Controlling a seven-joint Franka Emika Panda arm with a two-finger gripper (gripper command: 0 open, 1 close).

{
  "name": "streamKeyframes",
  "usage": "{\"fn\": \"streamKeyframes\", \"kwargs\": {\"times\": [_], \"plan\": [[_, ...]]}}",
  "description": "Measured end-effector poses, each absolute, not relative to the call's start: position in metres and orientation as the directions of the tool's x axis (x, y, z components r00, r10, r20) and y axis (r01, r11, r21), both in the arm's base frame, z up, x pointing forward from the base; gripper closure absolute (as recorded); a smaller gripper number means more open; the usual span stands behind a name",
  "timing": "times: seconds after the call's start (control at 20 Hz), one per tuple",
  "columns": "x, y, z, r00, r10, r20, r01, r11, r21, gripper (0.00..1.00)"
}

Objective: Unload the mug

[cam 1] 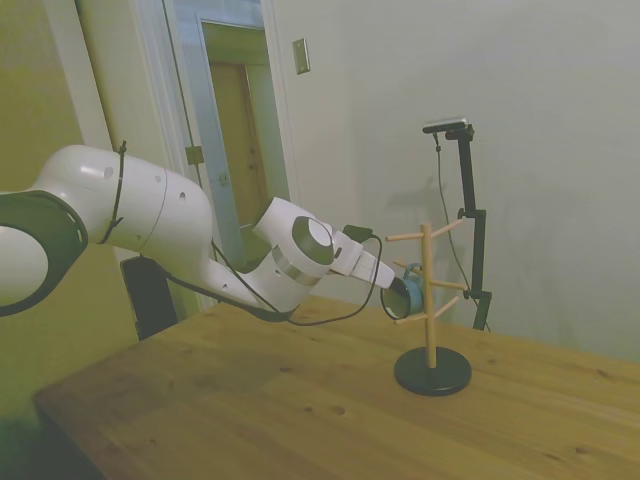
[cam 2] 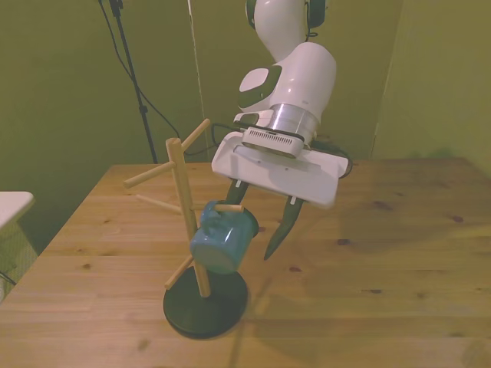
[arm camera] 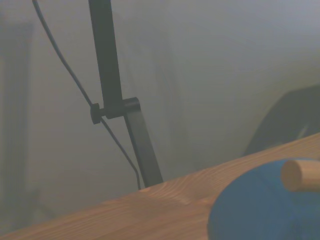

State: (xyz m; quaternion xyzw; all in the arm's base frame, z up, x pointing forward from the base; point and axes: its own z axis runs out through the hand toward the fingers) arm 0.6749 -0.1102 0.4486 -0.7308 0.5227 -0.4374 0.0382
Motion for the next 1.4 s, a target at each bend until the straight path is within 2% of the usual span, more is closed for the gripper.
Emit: {"fn": "streamKeyframes", "kwargs": {"times": [0.95,1.4], "plan": [[0.671,-0.105,0.453,0.059,-0.808,0.586,-0.724,-0.439,-0.532,1.0],[0.667,-0.089,0.468,0.059,-0.811,0.582,-0.704,-0.447,-0.551,1.0]]}}
